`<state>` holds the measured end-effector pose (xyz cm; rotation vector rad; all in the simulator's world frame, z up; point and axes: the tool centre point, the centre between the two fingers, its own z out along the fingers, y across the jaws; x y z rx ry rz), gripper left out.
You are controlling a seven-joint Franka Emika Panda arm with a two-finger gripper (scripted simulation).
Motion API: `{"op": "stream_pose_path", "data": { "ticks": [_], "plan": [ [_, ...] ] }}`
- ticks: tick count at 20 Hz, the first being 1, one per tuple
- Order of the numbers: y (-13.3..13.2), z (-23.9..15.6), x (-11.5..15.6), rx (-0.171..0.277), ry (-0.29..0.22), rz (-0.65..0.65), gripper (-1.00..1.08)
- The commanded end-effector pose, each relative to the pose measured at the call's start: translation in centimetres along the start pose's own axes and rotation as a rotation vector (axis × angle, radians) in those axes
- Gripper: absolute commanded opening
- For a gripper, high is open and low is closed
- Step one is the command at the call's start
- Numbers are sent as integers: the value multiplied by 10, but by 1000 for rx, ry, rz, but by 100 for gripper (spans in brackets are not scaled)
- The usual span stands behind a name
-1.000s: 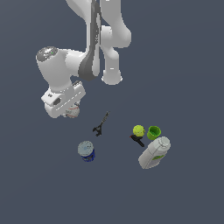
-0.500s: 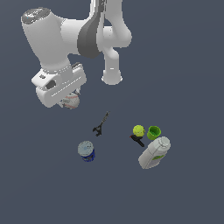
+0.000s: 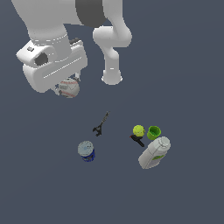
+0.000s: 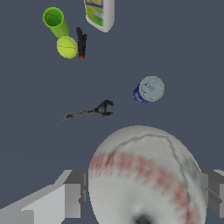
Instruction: Pick up a designated object from a clutter of objects.
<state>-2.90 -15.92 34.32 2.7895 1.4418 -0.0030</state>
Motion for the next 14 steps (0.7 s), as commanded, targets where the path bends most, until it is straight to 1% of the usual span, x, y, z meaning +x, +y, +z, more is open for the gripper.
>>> {"op": "stream_pose_path", "data": {
  "ticks": [1,7,14],
  "plan": [
    [1,-18,6,0,1,0,-100],
    [4,-44,16,0,2,-1,-100],
    [6,-53,20,0,2,-1,-100]
  ]
}}
